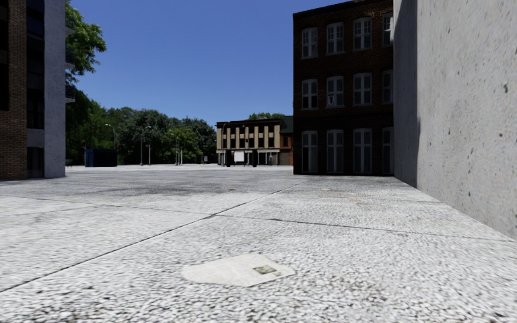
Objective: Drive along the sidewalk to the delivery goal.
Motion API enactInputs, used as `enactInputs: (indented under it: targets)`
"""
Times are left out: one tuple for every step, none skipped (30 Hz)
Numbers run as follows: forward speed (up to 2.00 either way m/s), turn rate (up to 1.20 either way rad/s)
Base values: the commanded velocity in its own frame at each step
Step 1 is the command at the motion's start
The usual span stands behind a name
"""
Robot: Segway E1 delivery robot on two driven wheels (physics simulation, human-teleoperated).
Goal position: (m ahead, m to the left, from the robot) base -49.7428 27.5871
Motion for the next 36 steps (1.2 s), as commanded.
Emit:
enactInputs:
  targets:
    - [0.00,0.00]
    - [0.00,0.00]
    - [0.00,0.00]
    - [0.00,0.00]
    - [0.00,0.00]
    - [0.00,0.00]
    - [0.00,0.00]
    - [0.00,0.00]
    - [0.00,0.00]
    - [0.00,0.00]
    - [0.00,0.00]
    - [0.00,0.00]
    - [0.00,0.00]
    - [0.00,0.00]
    - [0.00,0.00]
    - [0.00,0.00]
    - [0.00,0.00]
    - [0.00,0.00]
    - [0.00,0.00]
    - [0.00,0.00]
    - [0.00,0.00]
    - [0.00,0.00]
    - [0.00,0.00]
    - [0.00,0.00]
    - [0.00,0.00]
    - [0.00,0.00]
    - [0.00,0.00]
    - [0.00,0.00]
    - [0.00,0.00]
    - [0.00,0.00]
    - [0.04,0.00]
    - [0.13,0.00]
    - [0.17,0.00]
    - [0.17,0.00]
    - [0.19,0.00]
    - [0.28,0.00]
